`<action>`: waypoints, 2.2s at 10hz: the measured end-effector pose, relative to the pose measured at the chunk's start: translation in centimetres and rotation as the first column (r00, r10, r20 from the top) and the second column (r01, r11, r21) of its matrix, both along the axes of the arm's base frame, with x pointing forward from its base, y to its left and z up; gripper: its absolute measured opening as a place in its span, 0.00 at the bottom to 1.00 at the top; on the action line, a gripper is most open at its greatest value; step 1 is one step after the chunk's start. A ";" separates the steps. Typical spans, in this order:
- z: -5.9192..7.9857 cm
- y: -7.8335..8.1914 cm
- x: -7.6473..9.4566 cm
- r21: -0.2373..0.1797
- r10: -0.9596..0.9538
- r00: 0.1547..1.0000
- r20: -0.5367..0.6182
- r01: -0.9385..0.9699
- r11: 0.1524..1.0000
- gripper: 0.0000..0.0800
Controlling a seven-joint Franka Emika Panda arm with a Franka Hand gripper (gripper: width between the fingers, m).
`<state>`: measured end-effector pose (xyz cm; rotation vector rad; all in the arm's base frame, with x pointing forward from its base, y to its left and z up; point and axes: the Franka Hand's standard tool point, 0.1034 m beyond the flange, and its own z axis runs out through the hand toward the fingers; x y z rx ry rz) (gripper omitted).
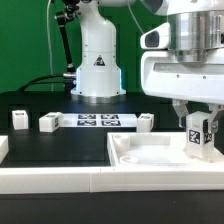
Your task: Assemble square table
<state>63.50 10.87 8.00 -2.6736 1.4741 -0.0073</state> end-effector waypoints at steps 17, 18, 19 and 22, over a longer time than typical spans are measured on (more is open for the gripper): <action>-0.1 1.7 -0.3 0.011 0.258 0.965 0.034 -0.259 0.966 0.81; -0.1 1.7 -0.3 0.005 0.332 0.942 0.040 -0.333 0.943 0.81; -0.1 1.7 -0.3 -0.002 0.397 0.917 0.045 -0.397 0.918 0.81; -0.2 1.7 -0.3 -0.026 0.600 0.798 0.059 -0.600 0.800 0.81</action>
Offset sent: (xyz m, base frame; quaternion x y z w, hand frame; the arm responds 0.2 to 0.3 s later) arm 0.0035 0.0083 -0.0016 -0.0205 -0.0095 0.1696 0.9853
